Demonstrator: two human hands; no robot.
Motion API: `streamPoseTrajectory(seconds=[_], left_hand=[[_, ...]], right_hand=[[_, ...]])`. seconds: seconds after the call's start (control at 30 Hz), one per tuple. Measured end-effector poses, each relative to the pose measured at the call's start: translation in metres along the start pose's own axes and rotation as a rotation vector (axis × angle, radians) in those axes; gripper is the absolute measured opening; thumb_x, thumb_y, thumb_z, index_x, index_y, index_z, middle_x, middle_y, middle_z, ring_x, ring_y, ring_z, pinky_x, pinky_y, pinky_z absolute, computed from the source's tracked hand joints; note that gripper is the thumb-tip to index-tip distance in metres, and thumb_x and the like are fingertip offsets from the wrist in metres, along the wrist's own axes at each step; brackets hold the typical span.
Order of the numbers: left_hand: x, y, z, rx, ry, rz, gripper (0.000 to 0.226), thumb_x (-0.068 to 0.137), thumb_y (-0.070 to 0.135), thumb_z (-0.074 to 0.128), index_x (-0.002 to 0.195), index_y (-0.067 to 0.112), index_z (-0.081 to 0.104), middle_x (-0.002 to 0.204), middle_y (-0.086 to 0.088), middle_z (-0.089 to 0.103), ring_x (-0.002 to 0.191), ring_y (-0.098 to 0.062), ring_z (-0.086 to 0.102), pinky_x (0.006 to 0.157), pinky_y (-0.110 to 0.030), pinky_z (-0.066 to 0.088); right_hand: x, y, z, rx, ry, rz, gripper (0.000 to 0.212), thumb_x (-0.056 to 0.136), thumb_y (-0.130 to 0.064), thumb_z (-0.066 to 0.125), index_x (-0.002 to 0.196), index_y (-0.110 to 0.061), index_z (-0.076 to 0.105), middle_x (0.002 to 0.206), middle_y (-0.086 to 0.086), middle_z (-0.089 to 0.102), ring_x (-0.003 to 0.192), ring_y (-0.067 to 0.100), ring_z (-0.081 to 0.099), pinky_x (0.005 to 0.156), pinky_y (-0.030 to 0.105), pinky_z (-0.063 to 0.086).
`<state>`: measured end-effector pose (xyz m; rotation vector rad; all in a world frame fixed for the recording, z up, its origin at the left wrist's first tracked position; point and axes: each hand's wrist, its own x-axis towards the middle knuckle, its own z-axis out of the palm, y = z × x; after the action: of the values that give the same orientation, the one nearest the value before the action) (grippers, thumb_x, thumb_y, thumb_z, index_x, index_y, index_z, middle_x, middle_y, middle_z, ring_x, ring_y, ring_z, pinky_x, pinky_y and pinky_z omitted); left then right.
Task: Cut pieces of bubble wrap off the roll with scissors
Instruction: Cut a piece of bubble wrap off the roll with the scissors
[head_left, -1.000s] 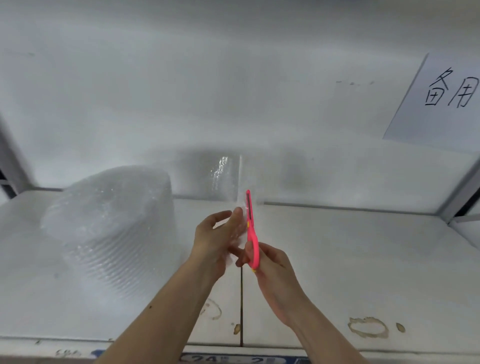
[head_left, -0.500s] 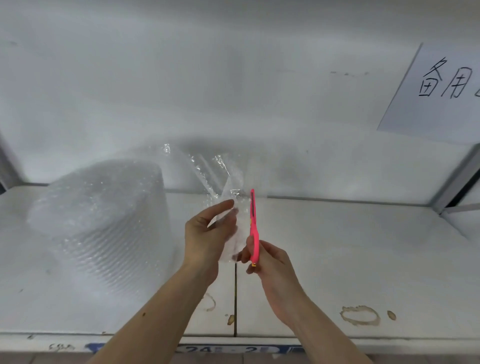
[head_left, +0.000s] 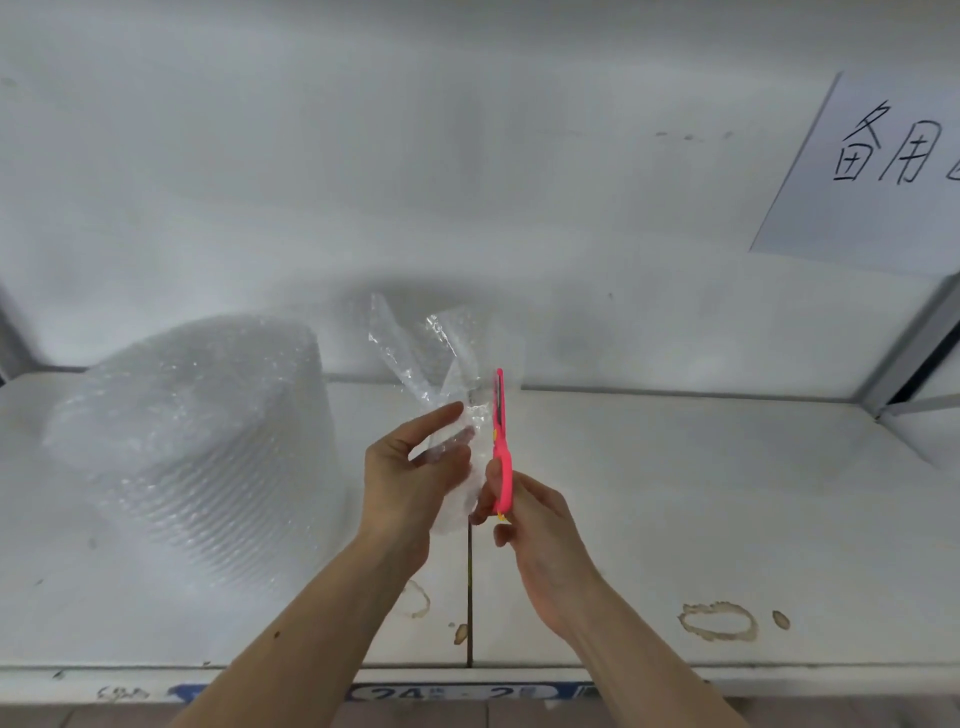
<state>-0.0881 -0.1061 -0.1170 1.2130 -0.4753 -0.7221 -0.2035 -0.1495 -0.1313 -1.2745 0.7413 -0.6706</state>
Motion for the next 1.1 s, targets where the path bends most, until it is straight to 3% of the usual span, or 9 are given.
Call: streamPoseTrajectory(seconds=[0.07,0.2,0.3,0.43,0.5,0.6,0.77,1.1], left_hand=[[0.001,-0.001,-0.001,0.025,0.003,0.001,0.047,0.082,-0.015,0.063,0.108,0.024,0.072,0.098,0.000,0.074,0.086,-0.006,0.072,0.068,-0.024,0.059],[0.003,0.002,-0.004,0.160,-0.046,0.071,0.061,0.079,-0.017,0.060,0.112,0.033,0.071,0.109,0.000,0.066,0.100,-0.010,0.066,0.082,-0.042,0.059],[0.006,0.006,-0.004,0.264,-0.107,0.109,0.070,0.078,-0.017,0.056,0.116,0.040,0.068,0.115,-0.001,0.057,0.101,-0.016,0.060,0.081,-0.032,0.057],[0.005,0.006,0.001,0.236,-0.088,0.108,0.037,0.090,0.011,0.064,0.121,0.030,0.066,0.119,0.000,0.051,0.105,-0.018,0.058,0.077,-0.029,0.058],[0.005,0.002,0.002,0.319,-0.068,0.165,0.036,0.089,0.020,0.068,0.124,0.028,0.063,0.118,0.004,0.050,0.106,-0.012,0.055,0.074,-0.021,0.056],[0.004,-0.001,0.002,0.427,-0.044,0.231,0.046,0.085,0.014,0.071,0.127,0.029,0.060,0.116,0.008,0.049,0.103,-0.003,0.053,0.073,-0.007,0.045],[0.006,-0.004,0.001,0.425,-0.042,0.223,0.050,0.083,0.008,0.073,0.128,0.027,0.060,0.118,0.006,0.050,0.108,-0.009,0.053,0.070,0.001,0.043],[0.008,-0.002,-0.003,0.439,-0.071,0.226,0.054,0.082,0.006,0.073,0.130,0.026,0.060,0.121,0.008,0.051,0.100,0.001,0.055,0.074,-0.005,0.043]], right_hand=[[0.000,0.001,0.001,-0.016,0.016,-0.009,0.045,0.071,-0.058,0.061,0.071,-0.013,0.065,0.071,-0.002,0.064,0.075,0.014,0.056,0.074,0.033,0.037],[-0.001,0.003,0.002,-0.021,0.022,-0.015,0.042,0.071,-0.058,0.062,0.067,-0.016,0.066,0.067,-0.005,0.064,0.074,0.014,0.055,0.074,0.034,0.037],[-0.002,0.004,0.002,-0.021,0.023,-0.015,0.043,0.069,-0.061,0.062,0.067,-0.018,0.068,0.067,-0.004,0.065,0.076,0.016,0.055,0.075,0.035,0.037],[-0.001,0.005,0.001,-0.020,0.039,-0.012,0.045,0.070,-0.060,0.060,0.071,-0.016,0.068,0.068,-0.005,0.066,0.079,0.018,0.056,0.076,0.034,0.039],[-0.002,0.005,0.000,0.002,0.031,-0.014,0.044,0.071,-0.058,0.061,0.070,-0.014,0.067,0.069,-0.004,0.065,0.076,0.015,0.056,0.074,0.033,0.039],[-0.003,0.004,-0.001,0.022,0.019,-0.020,0.044,0.073,-0.057,0.062,0.068,-0.014,0.063,0.071,-0.001,0.063,0.072,0.012,0.056,0.071,0.032,0.038],[-0.002,0.004,0.001,0.033,0.027,-0.024,0.046,0.074,-0.056,0.062,0.074,-0.010,0.066,0.071,0.000,0.063,0.073,0.015,0.056,0.072,0.033,0.039],[-0.002,0.004,0.000,0.044,0.024,-0.025,0.038,0.075,-0.051,0.063,0.070,-0.013,0.067,0.065,-0.003,0.062,0.068,0.012,0.055,0.067,0.030,0.039]])
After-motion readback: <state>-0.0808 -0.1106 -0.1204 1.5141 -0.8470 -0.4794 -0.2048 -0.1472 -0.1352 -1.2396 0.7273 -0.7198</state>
